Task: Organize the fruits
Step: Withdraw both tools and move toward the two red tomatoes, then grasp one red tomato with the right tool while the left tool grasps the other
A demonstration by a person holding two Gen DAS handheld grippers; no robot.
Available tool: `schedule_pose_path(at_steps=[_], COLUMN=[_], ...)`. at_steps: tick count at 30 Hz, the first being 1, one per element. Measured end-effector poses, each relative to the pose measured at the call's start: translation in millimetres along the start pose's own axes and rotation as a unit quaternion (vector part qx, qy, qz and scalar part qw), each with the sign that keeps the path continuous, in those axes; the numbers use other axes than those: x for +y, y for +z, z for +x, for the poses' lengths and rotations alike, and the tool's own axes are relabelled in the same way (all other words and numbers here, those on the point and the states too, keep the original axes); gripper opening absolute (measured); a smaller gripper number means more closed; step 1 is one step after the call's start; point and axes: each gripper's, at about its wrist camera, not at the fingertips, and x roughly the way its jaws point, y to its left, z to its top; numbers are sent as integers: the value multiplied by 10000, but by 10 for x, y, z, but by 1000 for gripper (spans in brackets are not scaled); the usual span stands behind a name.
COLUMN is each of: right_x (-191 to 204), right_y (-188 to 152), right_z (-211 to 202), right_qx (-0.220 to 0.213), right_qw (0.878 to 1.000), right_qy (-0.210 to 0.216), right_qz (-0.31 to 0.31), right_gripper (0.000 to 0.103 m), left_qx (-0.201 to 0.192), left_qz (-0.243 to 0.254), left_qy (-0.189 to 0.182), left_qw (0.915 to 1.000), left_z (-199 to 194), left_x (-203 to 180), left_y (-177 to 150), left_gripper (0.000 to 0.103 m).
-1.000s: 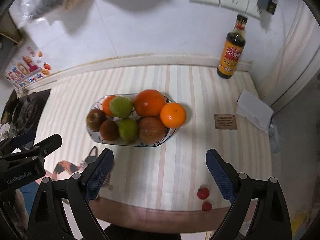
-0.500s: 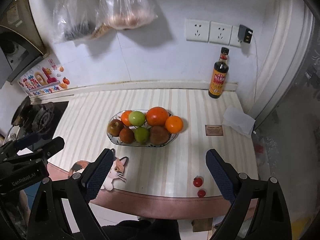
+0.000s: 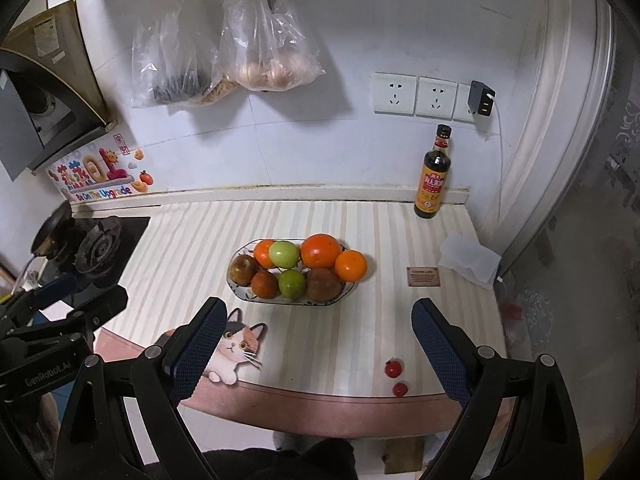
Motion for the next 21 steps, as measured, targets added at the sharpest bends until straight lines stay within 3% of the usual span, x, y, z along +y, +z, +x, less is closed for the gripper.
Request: schedule_pose_path(at_steps=[7, 9, 12, 21], right_x=[-151, -229, -443, -1294], right_y=[-42, -43, -56, -413], right_z=[153, 207, 338, 1140], right_qx=[183, 210, 290, 999], right_qw=[9994, 9991, 9981, 9872], right_qy=[180, 196, 127, -243], right_qz=[214, 313, 527, 1217], right_gripper=[100, 100, 100, 100], left_qx=[115, 119, 131, 678], left_qz=[-148, -114, -83, 337], left_qy=[-29, -18, -33, 145], left_qw=[9998, 9999, 9999, 9970], left_z=[95, 141, 251, 1022], left_x=[4, -30, -98, -560], left_y=[-25, -5, 25, 73], left_gripper=[90, 101, 103, 103])
